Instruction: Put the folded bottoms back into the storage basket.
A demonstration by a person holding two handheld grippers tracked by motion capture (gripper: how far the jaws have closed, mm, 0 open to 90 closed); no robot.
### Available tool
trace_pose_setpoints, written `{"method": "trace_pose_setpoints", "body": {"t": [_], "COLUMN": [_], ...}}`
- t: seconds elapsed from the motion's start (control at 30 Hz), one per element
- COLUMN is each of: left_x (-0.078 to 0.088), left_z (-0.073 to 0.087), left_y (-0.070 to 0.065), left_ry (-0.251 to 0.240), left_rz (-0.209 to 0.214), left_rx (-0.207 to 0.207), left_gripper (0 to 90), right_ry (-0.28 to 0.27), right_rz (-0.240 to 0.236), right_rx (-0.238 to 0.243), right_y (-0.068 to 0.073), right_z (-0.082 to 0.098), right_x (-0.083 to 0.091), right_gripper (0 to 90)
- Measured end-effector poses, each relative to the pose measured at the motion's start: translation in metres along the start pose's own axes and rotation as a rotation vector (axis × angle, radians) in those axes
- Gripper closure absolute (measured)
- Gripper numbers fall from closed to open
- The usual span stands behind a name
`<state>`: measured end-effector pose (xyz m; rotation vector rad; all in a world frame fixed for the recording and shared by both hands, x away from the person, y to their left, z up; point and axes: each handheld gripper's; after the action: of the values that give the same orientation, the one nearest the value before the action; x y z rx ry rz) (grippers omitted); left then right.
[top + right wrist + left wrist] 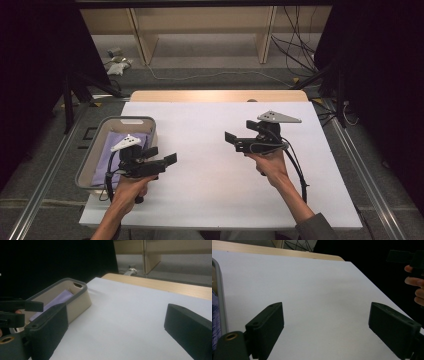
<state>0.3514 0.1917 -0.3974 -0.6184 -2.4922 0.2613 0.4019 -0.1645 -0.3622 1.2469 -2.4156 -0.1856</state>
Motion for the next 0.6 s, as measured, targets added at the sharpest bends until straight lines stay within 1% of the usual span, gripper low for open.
{"method": "trace_pose_setpoints", "body": {"t": [0.1,0.17,0.3,0.6], "left_x": [0.000,0.000,0.000,0.000], "left_z": [0.001,0.002,0.002,0.005], "left_y": [-0.002,-0.002,-0.004,-0.005], "left_ry": [-0.012,-0.019,-0.038,-0.046], "left_rz": [0.002,0.004,0.012,0.016], "left_rx": [-0.009,-0.012,-0.011,-0.026], "left_gripper": [12.8,12.8,12.8,12.8], "right_ry": [-0.010,-0.007,-0.022,-0.032], "right_rz": [-0.001,-0.001,0.005,0.013], "right_rx": [0.010,0.017,0.017,0.023], "right_y": [0.002,0.003,0.003,0.001], "right_z": [0.003,0.004,0.006,0.016], "right_x": [0.004,0.006,0.011,0.024], "right_gripper": [6.2,6.2,6.3,6.3]}}
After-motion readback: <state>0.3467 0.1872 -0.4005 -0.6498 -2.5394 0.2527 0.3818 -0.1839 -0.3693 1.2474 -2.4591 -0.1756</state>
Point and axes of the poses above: each handheld gripper's, and its own axes: x roughly backward along the jaws, z roughly out of its underside, y roughly to its left, and after that the axes turned 10 degrees about -z, right-handed
